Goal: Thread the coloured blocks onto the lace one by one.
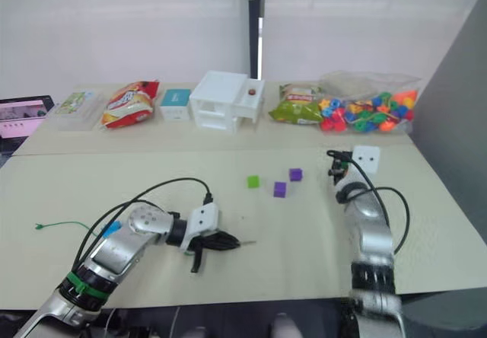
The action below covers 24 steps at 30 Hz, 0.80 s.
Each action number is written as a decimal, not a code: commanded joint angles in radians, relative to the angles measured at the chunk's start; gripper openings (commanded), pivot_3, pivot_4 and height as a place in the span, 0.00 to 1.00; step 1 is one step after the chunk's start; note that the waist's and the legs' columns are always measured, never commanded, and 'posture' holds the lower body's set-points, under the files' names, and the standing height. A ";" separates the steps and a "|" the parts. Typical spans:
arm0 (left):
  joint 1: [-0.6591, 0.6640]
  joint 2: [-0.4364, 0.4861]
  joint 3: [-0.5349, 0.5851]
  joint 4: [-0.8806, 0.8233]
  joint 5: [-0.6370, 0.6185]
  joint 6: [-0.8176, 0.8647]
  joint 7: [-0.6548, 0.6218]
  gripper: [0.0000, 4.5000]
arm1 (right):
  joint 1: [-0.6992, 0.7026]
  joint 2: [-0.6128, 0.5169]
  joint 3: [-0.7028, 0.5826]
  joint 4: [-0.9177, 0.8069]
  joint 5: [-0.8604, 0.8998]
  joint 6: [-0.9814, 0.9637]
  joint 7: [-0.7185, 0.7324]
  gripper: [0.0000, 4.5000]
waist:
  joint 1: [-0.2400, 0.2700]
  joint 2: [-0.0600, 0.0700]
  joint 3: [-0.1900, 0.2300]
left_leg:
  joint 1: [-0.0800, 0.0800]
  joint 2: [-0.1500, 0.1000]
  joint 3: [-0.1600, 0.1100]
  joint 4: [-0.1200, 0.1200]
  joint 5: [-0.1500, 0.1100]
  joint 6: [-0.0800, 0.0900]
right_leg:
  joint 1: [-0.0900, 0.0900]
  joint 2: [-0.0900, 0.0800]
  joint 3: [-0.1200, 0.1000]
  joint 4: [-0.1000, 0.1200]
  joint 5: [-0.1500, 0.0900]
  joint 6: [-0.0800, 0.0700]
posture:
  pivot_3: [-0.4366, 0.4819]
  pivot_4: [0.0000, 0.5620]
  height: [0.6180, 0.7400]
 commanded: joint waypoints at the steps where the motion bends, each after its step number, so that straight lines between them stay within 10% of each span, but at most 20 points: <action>1: -0.014 0.003 0.019 -0.004 -0.010 -0.019 -0.009 0.00 | 0.106 0.048 0.129 -0.441 0.054 0.241 -0.059 0.27 | -0.002 0.001 0.000 | 0.000 0.000 0.001 0.000 0.000 0.000 | 0.000 0.000 0.001 0.000 0.000 0.000 | 0.48 0.27 1.00; 8: -0.022 0.036 0.050 -0.017 -0.030 0.007 -0.030 0.00 | 0.375 0.177 0.488 -0.768 0.042 0.514 -0.207 0.27 | -0.002 0.001 0.000 | 0.001 0.000 -0.001 0.001 0.000 0.000 | 0.001 0.000 0.000 -0.001 0.000 0.000 | 0.48 0.27 1.00; 24: -0.025 0.110 0.077 -0.093 -0.065 0.087 -0.061 0.00 | 0.549 0.183 0.552 -0.532 0.005 0.316 -0.126 0.27 | 0.004 0.000 0.000 | 0.003 0.001 0.000 0.000 0.001 -0.001 | 0.003 0.001 -0.001 -0.003 -0.001 0.001 | 0.48 0.27 1.00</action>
